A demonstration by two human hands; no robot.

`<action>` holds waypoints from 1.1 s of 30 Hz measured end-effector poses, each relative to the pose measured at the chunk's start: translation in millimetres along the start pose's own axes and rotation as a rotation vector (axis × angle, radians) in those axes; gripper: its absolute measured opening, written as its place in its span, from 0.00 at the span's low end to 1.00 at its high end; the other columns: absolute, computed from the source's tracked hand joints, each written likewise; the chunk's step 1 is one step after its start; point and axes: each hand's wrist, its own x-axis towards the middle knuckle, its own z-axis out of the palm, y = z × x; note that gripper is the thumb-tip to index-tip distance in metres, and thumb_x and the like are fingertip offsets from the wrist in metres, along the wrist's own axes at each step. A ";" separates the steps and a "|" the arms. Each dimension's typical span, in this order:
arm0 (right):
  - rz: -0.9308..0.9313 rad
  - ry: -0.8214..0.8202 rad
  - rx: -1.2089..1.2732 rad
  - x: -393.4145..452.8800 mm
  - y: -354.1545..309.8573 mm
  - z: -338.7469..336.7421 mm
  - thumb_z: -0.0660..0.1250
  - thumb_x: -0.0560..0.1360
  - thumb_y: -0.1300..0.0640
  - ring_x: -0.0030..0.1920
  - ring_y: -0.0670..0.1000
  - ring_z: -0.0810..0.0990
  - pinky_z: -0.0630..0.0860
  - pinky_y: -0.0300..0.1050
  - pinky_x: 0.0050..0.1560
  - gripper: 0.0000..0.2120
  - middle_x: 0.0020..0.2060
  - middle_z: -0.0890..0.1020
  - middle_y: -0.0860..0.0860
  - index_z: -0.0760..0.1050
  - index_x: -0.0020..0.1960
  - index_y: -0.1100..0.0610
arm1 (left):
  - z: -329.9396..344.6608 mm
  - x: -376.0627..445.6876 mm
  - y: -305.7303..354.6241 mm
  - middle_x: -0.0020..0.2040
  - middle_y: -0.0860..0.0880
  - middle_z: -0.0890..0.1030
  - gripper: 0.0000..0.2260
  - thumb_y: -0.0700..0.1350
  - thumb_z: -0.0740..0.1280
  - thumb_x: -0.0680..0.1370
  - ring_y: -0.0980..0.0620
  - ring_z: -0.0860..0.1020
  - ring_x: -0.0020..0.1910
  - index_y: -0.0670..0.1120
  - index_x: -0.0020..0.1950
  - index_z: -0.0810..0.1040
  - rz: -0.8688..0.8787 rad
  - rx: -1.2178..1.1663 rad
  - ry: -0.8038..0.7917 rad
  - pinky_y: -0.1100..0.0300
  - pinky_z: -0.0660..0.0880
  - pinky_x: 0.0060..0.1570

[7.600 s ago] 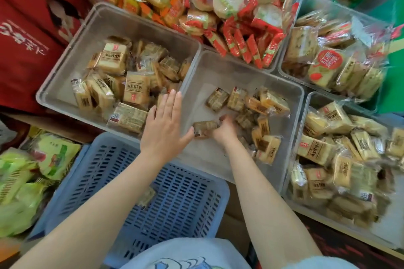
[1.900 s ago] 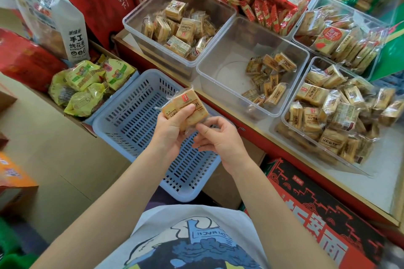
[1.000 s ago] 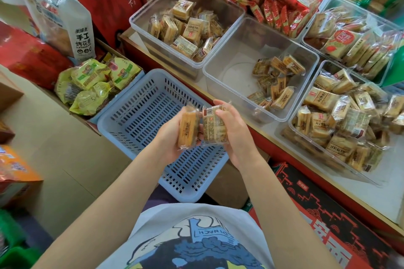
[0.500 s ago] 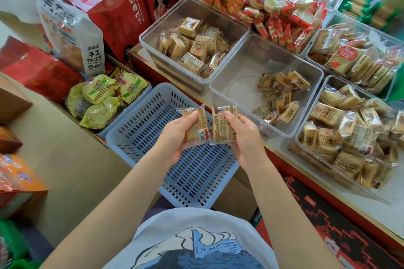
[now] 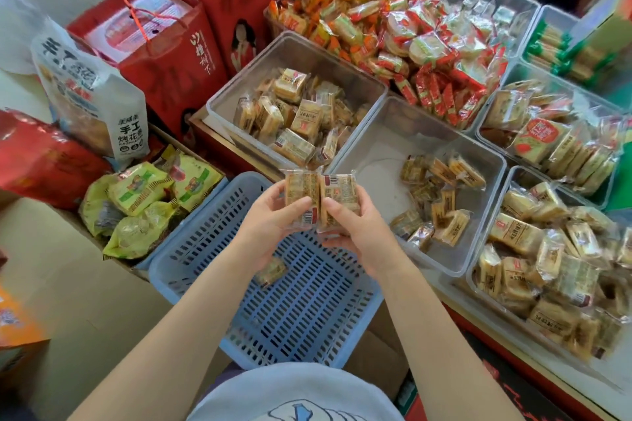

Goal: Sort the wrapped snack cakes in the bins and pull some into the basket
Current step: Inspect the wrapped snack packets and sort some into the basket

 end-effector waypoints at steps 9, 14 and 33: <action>-0.076 0.222 -0.182 102.1 -46.8 -3.6 0.65 0.83 0.52 0.43 0.49 0.81 0.77 0.42 0.39 0.19 0.54 0.84 0.52 0.70 0.73 0.47 | -19.0 104.0 58.7 0.56 0.53 0.85 0.20 0.50 0.77 0.76 0.50 0.84 0.55 0.51 0.67 0.81 0.124 0.357 0.236 0.50 0.83 0.53; -0.135 0.386 -0.209 168.0 -76.2 -4.6 0.65 0.82 0.60 0.49 0.52 0.84 0.84 0.47 0.46 0.12 0.56 0.82 0.57 0.75 0.66 0.56 | -28.1 158.2 86.1 0.57 0.53 0.80 0.22 0.48 0.74 0.79 0.56 0.82 0.52 0.51 0.72 0.74 0.209 0.460 0.271 0.59 0.81 0.49; -0.299 0.345 -1.098 234.0 -60.5 -2.9 0.60 0.84 0.52 0.82 0.54 0.50 0.49 0.51 0.82 0.33 0.82 0.53 0.56 0.51 0.83 0.61 | -26.6 197.3 17.3 0.81 0.47 0.30 0.36 0.59 0.55 0.85 0.46 0.36 0.82 0.50 0.82 0.34 0.323 1.488 0.225 0.46 0.43 0.81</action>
